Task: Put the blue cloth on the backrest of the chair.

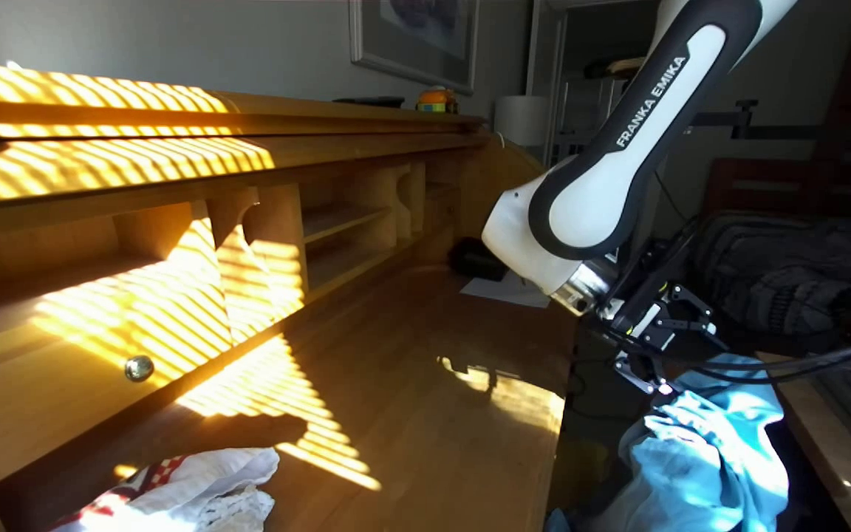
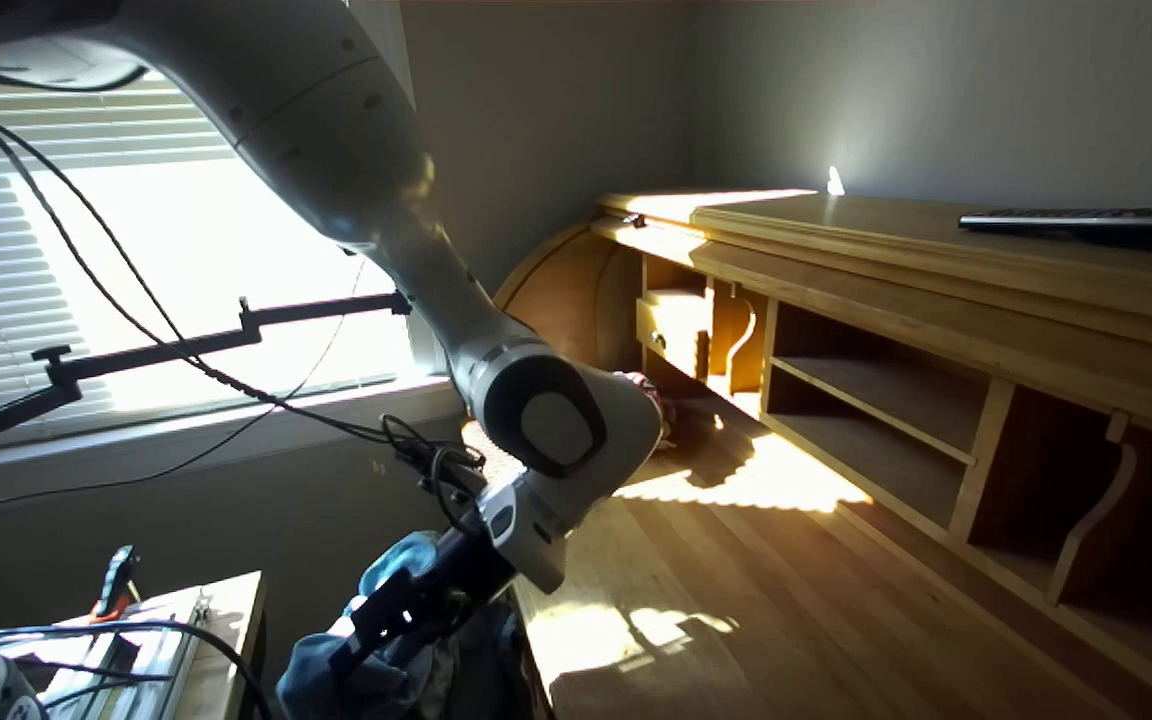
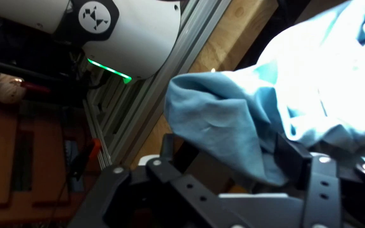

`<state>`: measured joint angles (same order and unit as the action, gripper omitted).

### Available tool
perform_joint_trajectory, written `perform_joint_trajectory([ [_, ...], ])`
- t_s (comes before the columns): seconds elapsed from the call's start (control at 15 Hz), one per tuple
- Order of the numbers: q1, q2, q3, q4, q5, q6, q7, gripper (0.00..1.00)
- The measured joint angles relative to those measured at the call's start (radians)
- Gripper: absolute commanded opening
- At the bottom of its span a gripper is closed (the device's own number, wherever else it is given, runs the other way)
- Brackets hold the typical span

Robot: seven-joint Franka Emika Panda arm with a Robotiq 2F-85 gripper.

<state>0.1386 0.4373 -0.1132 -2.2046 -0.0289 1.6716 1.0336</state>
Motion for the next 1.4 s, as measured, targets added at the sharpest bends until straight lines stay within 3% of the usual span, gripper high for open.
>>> perform_joint_trajectory([
  [0.4, 0.0, -0.148, 0.014, 0.018, -0.1, 0.053, 0.0, 1.0],
  [0.87, -0.001, -0.292, 0.064, -0.017, -0.231, 0.245, -0.005, 1.0],
  [1.4, -0.01, -0.565, 0.127, -0.147, -0.199, 0.492, -0.105, 1.0],
])
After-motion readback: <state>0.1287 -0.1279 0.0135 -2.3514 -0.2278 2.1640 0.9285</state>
